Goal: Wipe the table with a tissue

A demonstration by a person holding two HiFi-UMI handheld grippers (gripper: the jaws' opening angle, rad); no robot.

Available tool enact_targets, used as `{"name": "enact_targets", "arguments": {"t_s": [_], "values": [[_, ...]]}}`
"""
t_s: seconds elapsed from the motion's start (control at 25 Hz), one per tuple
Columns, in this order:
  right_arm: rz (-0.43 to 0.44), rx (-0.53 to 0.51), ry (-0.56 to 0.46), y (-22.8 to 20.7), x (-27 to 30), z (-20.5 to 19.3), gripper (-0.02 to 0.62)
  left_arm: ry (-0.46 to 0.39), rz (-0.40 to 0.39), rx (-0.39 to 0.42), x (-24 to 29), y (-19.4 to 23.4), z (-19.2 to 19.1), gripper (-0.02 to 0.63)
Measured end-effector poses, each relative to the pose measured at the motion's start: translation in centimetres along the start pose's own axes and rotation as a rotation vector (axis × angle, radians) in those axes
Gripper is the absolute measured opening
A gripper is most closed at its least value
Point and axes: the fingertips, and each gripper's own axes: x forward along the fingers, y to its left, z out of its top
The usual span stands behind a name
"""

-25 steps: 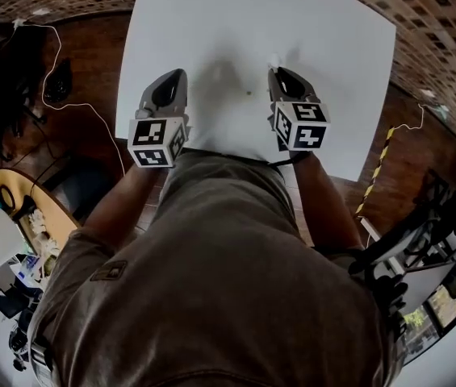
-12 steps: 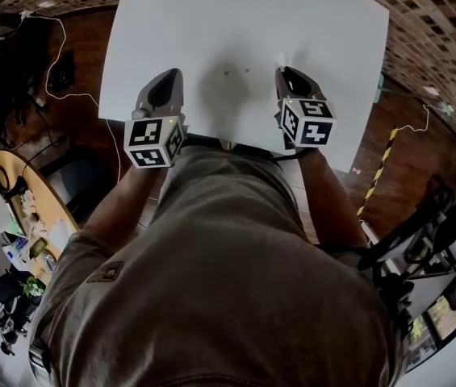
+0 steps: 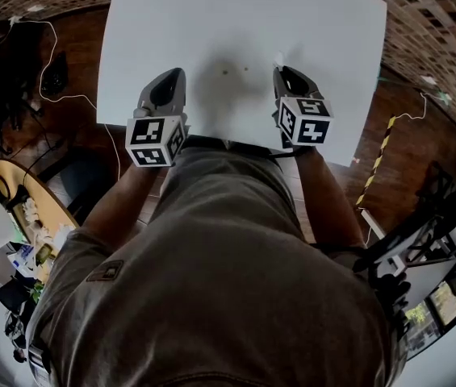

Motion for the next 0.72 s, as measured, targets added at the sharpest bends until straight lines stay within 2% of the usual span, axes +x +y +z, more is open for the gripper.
{"name": "enact_targets", "arguments": {"t_s": [0.44, 0.72], "values": [[0.006, 0.014, 0.109, 0.6, 3.1, -2.5, 0.06, 0.094, -0.008, -0.044, 0.4, 0.8, -3.3, 0.002], [0.005, 0.013, 0.156, 0.9, 4.2, -3.9, 0.06, 0.107, 0.01, -0.067, 0.3, 2.3, -4.4, 0.002]]}}
